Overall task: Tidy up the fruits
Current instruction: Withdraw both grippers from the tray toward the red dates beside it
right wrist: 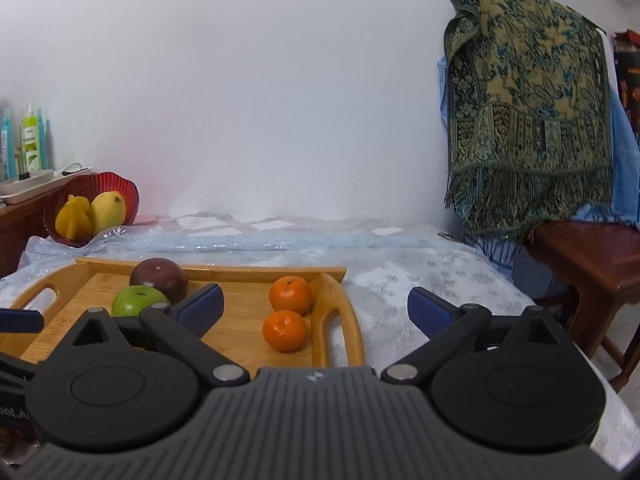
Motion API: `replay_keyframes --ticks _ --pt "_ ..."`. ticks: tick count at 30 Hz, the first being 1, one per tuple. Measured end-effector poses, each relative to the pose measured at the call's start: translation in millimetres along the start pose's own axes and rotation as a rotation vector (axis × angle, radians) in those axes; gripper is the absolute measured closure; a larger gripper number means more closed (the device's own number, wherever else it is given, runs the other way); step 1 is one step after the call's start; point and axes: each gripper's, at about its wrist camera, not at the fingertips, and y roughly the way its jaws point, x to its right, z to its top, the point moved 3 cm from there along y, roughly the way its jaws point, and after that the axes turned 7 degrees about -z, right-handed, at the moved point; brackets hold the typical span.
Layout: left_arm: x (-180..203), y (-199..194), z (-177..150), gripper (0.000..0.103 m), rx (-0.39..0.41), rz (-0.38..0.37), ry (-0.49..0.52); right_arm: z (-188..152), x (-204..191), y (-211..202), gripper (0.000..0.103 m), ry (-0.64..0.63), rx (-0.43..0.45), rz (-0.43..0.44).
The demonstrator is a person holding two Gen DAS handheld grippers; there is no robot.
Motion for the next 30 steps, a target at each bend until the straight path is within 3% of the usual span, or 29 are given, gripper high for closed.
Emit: replay_keyframes --ticks 14,30 --pt "6.8 -18.9 -29.9 0.000 0.017 0.030 -0.030 -27.9 -9.2 -27.7 0.001 -0.011 0.004 0.044" --pt "17.8 -41.4 -53.7 0.000 0.041 0.022 -0.020 -59.2 4.8 -55.0 0.012 0.078 -0.023 0.034"
